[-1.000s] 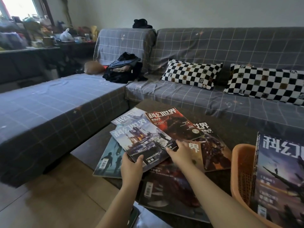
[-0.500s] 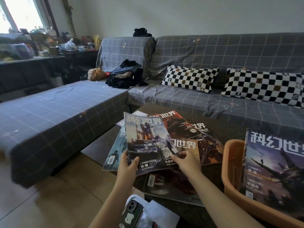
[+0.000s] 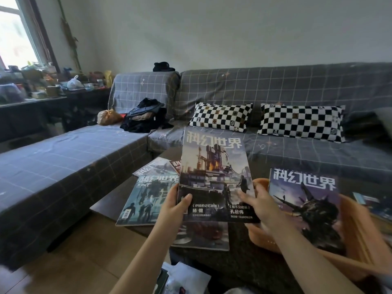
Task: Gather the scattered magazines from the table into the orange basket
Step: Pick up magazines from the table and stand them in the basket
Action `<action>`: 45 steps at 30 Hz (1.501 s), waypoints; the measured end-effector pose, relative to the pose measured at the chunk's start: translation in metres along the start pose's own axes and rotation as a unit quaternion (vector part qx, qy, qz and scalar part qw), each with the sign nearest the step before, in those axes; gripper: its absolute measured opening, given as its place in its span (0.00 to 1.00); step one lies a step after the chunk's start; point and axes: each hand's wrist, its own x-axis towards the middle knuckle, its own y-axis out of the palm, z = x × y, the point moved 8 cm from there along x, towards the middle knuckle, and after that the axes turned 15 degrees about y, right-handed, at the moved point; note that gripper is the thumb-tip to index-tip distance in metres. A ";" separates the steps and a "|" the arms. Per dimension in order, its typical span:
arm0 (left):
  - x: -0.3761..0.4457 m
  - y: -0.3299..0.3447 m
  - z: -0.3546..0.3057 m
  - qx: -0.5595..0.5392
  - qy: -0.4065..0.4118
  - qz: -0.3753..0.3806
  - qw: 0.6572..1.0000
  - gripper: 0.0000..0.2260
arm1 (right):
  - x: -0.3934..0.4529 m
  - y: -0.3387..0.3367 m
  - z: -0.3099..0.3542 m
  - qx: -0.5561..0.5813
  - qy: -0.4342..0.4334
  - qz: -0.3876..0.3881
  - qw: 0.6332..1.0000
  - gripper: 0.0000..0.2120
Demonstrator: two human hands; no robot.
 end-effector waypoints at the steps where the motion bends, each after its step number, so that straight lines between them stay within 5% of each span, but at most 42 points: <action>1: 0.000 0.013 -0.001 0.000 0.004 0.010 1.000 0.18 | -0.007 -0.013 0.004 -0.005 -0.011 -0.016 1.000 0.13; 10: -0.007 0.142 0.011 -0.020 -0.028 0.120 0.992 0.16 | -0.063 -0.137 0.016 -0.030 -0.040 -0.160 0.986 0.15; 15: -0.012 0.200 0.028 0.066 -0.049 0.184 0.980 0.23 | -0.086 -0.194 0.013 -0.115 -0.080 -0.274 0.951 0.16; 19: -0.005 0.228 0.041 0.199 -0.041 0.225 0.953 0.10 | -0.077 -0.220 -0.003 -0.140 -0.027 -0.317 0.938 0.12; 26: 0.004 0.239 0.051 0.298 -0.016 0.225 0.928 0.22 | -0.067 -0.228 -0.004 -0.286 0.013 -0.406 0.868 0.09; 31: 0.004 0.238 0.059 0.331 -0.023 0.224 0.916 0.18 | -0.059 -0.220 -0.003 -0.349 -0.010 -0.382 0.856 0.15; 41: 0.009 0.232 0.069 0.346 -0.058 0.213 0.912 0.05 | -0.042 -0.231 -0.020 -0.346 0.114 -0.341 0.867 0.06; 45: 0.017 0.225 0.073 0.332 -0.101 0.191 0.918 0.11 | -0.040 -0.239 -0.023 -0.271 0.157 -0.337 0.888 0.07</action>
